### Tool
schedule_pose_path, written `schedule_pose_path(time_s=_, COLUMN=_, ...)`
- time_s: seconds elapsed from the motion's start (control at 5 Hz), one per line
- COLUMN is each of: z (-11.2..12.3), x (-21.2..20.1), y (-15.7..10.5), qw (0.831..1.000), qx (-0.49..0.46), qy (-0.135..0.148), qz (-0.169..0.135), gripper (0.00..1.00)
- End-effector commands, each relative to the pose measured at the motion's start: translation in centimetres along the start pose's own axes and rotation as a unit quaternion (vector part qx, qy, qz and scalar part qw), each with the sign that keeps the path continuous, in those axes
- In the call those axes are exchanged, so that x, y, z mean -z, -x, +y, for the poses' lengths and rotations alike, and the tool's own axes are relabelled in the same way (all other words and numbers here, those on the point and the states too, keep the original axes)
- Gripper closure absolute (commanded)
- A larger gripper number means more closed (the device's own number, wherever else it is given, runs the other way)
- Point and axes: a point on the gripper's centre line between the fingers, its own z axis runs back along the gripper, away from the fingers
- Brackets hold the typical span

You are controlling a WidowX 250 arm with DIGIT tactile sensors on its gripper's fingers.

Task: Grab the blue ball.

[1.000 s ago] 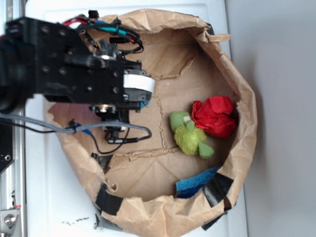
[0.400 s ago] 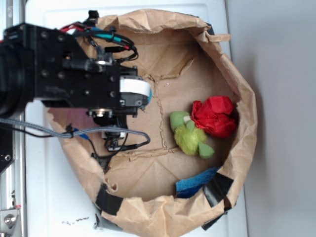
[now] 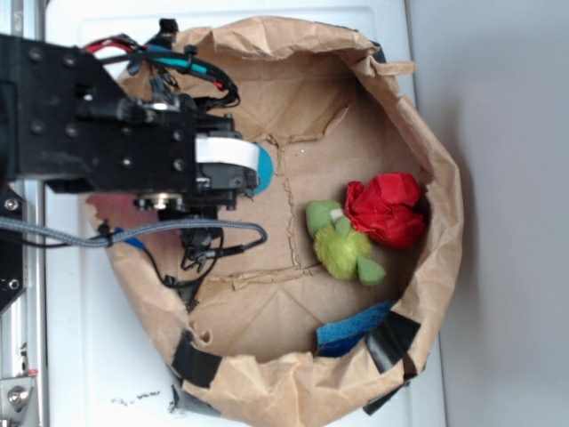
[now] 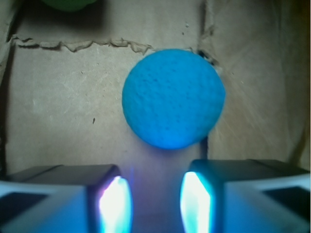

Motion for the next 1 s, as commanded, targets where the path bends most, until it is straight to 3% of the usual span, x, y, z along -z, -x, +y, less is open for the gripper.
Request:
schedule_pose_path(time_s=0.0, z=1.0, x=-1.6, y=0.1, qw=1.0, qx=-0.005, qy=-0.003, qz=-0.021, gripper=0.0)
schedule_pose_path(time_s=0.8, z=0.1, x=-2.4, y=-2.4, qw=0.999, qx=-0.036, qy=-0.009, qz=0.002, gripper=0.0)
